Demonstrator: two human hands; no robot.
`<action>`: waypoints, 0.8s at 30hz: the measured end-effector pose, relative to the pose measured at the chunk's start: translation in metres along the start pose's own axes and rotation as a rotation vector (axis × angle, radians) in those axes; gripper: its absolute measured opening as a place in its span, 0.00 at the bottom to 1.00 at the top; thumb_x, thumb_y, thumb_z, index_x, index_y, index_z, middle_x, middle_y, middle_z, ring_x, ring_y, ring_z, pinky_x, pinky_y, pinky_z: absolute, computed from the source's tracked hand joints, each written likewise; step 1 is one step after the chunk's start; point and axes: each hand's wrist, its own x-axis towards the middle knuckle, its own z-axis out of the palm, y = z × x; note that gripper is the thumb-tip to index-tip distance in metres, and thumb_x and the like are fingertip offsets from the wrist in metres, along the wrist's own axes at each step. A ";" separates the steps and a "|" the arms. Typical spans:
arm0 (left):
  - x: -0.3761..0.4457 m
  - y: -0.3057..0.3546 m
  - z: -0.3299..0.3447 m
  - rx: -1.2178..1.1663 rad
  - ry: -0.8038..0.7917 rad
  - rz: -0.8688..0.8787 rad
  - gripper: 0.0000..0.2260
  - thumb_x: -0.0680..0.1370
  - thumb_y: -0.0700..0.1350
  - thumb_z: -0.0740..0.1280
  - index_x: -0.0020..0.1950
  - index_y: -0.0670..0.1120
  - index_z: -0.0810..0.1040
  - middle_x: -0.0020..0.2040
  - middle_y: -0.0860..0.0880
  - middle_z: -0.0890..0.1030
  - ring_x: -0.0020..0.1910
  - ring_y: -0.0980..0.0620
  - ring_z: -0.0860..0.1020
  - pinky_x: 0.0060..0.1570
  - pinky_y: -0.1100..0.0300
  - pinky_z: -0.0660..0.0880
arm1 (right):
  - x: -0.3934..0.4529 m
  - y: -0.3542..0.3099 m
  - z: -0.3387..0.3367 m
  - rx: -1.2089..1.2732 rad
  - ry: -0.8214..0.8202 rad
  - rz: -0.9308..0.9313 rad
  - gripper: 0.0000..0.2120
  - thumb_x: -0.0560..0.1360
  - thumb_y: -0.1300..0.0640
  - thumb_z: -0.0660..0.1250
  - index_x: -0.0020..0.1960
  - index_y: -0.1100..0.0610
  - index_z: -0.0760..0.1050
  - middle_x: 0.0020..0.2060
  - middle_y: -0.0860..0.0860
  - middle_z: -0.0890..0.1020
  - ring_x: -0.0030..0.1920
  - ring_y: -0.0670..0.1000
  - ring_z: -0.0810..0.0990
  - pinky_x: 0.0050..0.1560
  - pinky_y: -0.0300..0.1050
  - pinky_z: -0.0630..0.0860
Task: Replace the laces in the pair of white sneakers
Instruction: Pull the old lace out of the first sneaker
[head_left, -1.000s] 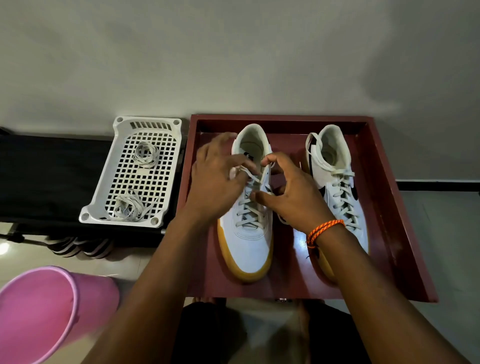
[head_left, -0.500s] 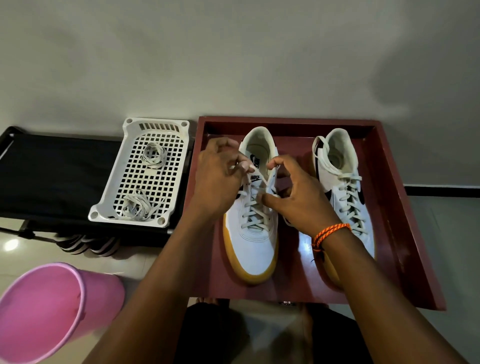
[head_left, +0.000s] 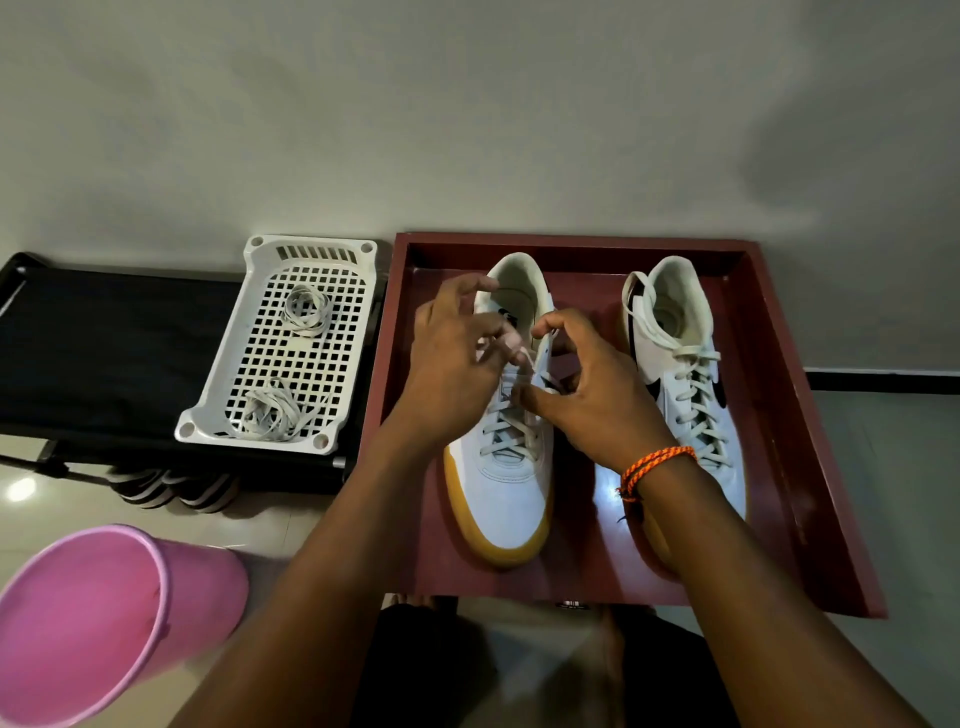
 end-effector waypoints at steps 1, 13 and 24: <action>0.001 0.001 -0.003 -0.155 0.019 -0.009 0.11 0.82 0.49 0.68 0.51 0.68 0.81 0.68 0.52 0.77 0.71 0.48 0.73 0.67 0.43 0.76 | 0.000 0.000 0.000 -0.005 -0.003 0.005 0.25 0.71 0.47 0.78 0.62 0.37 0.70 0.54 0.41 0.82 0.48 0.46 0.85 0.48 0.56 0.84; -0.008 -0.003 0.006 0.345 -0.051 0.055 0.10 0.84 0.54 0.64 0.56 0.54 0.85 0.79 0.54 0.68 0.77 0.44 0.64 0.70 0.42 0.67 | -0.001 0.000 0.001 0.005 0.004 -0.003 0.24 0.72 0.51 0.78 0.62 0.39 0.70 0.53 0.41 0.82 0.48 0.42 0.84 0.48 0.55 0.84; -0.002 0.013 -0.009 -0.391 0.137 -0.155 0.12 0.87 0.45 0.64 0.46 0.45 0.83 0.55 0.50 0.84 0.52 0.56 0.84 0.55 0.49 0.84 | 0.000 -0.002 0.001 0.011 -0.006 0.004 0.26 0.70 0.46 0.80 0.62 0.38 0.70 0.55 0.42 0.83 0.50 0.47 0.85 0.50 0.56 0.84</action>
